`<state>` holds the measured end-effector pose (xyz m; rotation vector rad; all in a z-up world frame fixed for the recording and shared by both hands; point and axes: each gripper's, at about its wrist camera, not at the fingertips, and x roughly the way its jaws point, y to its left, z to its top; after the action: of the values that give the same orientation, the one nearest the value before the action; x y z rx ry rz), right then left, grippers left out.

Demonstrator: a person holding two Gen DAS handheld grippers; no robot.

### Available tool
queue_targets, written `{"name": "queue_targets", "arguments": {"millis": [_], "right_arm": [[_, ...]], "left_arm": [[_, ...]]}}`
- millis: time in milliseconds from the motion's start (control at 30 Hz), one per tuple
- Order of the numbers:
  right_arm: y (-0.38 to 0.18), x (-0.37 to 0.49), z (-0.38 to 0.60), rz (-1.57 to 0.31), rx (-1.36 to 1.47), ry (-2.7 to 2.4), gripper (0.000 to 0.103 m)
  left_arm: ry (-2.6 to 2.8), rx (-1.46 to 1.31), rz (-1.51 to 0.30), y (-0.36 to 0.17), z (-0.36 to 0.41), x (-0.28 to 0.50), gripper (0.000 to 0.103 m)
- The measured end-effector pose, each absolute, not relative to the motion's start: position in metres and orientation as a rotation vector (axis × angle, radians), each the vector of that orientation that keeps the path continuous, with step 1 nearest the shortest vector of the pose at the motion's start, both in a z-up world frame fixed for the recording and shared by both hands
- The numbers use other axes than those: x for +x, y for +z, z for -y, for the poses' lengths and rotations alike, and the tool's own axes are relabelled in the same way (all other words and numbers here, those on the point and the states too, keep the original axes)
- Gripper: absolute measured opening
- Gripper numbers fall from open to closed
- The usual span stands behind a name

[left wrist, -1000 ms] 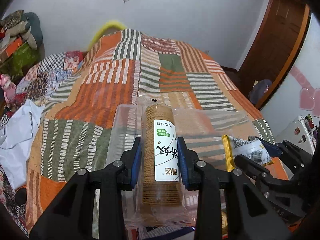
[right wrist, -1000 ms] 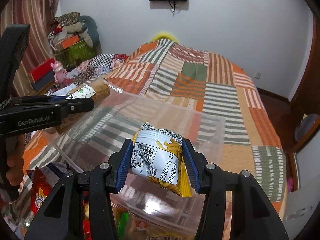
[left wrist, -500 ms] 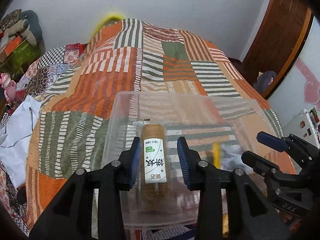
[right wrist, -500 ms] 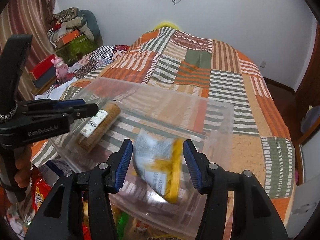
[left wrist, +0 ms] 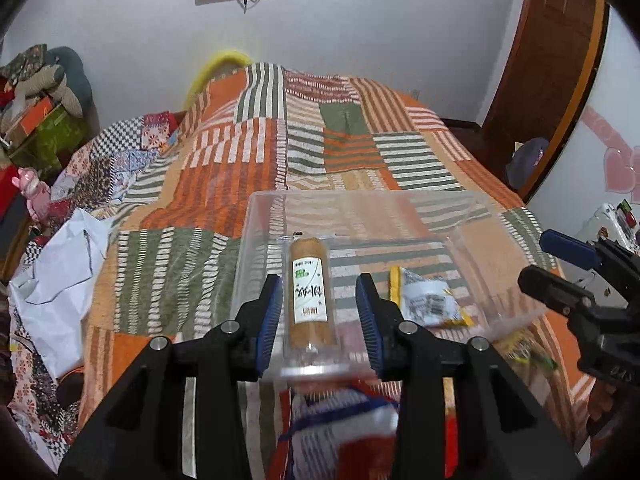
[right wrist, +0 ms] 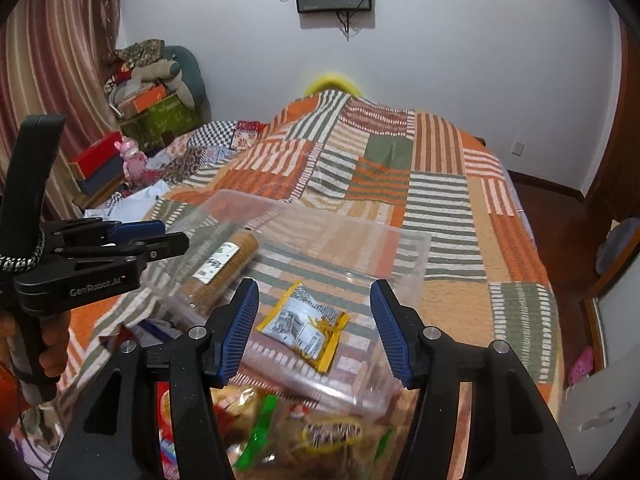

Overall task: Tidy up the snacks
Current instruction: 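Return to the pile and grasp the orange puff bag with the left tool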

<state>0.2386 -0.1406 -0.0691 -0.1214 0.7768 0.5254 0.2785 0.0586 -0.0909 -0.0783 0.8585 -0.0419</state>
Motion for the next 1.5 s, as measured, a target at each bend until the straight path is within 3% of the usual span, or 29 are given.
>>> {"name": "queue_targets", "arguments": {"millis": [67, 267, 367, 1300, 1400, 1500], "right_arm": [[-0.064, 0.230, 0.143, -0.762, -0.119, 0.527, 0.055], [-0.053, 0.196, 0.155, -0.698, -0.143, 0.511, 0.066], [-0.051, 0.181, 0.161, -0.691, -0.134, 0.516, 0.066], [-0.134, 0.101, 0.142, -0.870, -0.110, 0.615, 0.068], [-0.135, 0.099, 0.135, -0.879, -0.101, 0.643, 0.076], [-0.136, 0.095, 0.124, -0.869, -0.124, 0.648, 0.076]], "left_arm": [[-0.045, -0.080, -0.836, -0.082, -0.059, 0.263, 0.060], [-0.040, -0.030, -0.786, -0.064, -0.055, 0.218, 0.075], [-0.028, -0.009, -0.773, -0.063, -0.053, 0.196, 0.081], [-0.063, -0.202, -0.913, -0.146, -0.068, 0.071, 0.085], [-0.081, -0.243, -0.911, -0.147, -0.068, 0.067, 0.086], [-0.064, -0.231, -0.902, -0.148, -0.066, 0.064, 0.086]]}}
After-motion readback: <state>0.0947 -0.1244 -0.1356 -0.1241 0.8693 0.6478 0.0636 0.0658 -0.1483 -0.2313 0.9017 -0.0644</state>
